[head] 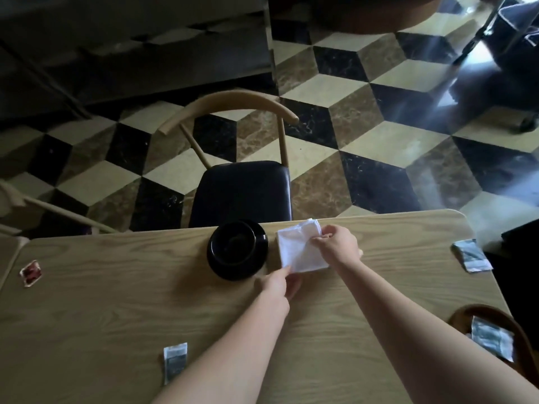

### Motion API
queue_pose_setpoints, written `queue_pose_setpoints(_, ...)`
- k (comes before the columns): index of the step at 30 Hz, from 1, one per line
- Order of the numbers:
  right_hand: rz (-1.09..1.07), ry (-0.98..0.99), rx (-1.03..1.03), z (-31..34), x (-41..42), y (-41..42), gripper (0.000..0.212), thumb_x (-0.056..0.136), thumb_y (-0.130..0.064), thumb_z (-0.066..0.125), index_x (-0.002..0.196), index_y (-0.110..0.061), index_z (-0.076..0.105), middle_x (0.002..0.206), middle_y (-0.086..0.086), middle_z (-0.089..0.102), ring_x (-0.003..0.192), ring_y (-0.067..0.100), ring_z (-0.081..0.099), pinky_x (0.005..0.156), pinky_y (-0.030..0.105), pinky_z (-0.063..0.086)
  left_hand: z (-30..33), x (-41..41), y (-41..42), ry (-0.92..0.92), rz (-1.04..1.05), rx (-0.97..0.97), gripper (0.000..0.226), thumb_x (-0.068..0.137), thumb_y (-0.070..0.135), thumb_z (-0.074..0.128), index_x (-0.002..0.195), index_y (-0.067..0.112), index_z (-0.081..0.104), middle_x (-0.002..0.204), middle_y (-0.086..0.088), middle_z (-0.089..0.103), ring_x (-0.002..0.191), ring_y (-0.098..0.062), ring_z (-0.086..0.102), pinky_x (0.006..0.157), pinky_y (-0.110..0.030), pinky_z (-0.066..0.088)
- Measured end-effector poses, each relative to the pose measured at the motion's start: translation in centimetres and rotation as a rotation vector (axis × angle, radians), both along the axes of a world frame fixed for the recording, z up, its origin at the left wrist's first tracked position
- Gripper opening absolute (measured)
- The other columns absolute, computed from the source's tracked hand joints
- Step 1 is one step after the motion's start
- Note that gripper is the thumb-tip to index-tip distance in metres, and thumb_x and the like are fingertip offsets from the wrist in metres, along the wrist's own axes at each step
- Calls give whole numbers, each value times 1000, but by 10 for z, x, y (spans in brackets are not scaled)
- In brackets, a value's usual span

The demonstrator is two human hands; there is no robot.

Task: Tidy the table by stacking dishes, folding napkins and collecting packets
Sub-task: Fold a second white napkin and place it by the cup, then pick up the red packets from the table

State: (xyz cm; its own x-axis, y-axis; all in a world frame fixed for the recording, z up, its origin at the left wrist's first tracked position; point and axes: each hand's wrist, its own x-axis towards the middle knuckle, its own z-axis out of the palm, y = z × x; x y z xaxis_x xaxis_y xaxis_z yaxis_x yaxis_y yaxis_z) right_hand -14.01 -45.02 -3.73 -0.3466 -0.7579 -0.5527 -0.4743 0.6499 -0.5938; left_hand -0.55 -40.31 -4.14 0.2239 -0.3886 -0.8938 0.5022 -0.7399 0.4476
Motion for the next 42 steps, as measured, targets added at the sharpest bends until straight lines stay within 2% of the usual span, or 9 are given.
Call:
queue_pose_setpoints(4,40,97,-36,-26,-1,5,13,80,-36,61,79,-23,59,74,-11,61,85,23,60,90,42,38,-22,-4,-4,-11,-22,42,8,94,-1,57,101,-3,59,81,-15,61,67,-21,59,40,-23,54)
queue_pose_setpoints(11,69,121,-143,-34,-2,13,19,82,-41,62,79,-25,53,76,-12,61,87,22,59,77,37,29,-27,-3,6,-131,-6,20,10,88,3,68,81,-2,64,72,-14,66,57,-23,66,46,-29,54)
queue_pose_setpoints(17,-83,-118,-214,-9,-2,46,46,80,-37,78,114,-13,58,112,2,62,99,19,60,90,39,49,-2,4,22,-199,-61,-85,17,81,5,74,82,1,58,61,-11,62,52,-21,61,58,-31,56)
queue_pose_setpoints(20,-191,-118,-271,13,19,97,28,82,-21,75,104,-11,60,104,7,65,86,19,63,79,32,49,15,21,54,-236,-173,-152,17,83,9,71,85,8,54,65,-8,62,54,-19,60,57,-29,52)
queue_pose_setpoints(23,-130,-251,-222,27,68,157,12,83,-14,72,87,-21,62,85,-6,69,79,14,67,68,18,46,31,52,101,-240,-265,-201,11,87,12,66,81,10,58,61,-4,62,52,-17,59,51,-27,48)
queue_pose_setpoints(32,74,-434,-27,54,253,297,10,80,-21,65,73,-16,62,69,-2,71,67,10,67,58,19,49,82,210,248,-438,-332,-198,13,89,4,62,76,5,61,61,-9,61,52,-15,54,47,-26,44)
queue_pose_setpoints(35,268,-381,27,54,312,325,6,79,-19,65,74,-21,64,71,-6,69,69,4,64,58,12,45,84,287,289,-506,-355,-170,12,87,4,63,75,4,61,58,-8,60,45,-10,52,42,-19,41)
queue_pose_setpoints(37,357,-348,75,54,357,337,7,77,-18,63,73,-22,66,73,-4,71,73,11,68,66,25,52,80,347,314,-542,-332,-134,13,84,5,66,72,6,62,53,-3,60,42,-8,52,42,-17,41)
queue_pose_setpoints(42,521,-178,194,44,477,356,14,74,-16,58,67,-9,68,60,8,63,53,10,56,48,21,42,54,499,353,-590,-121,84,10,78,1,67,69,5,67,51,-5,59,44,-20,53,47,-24,43)
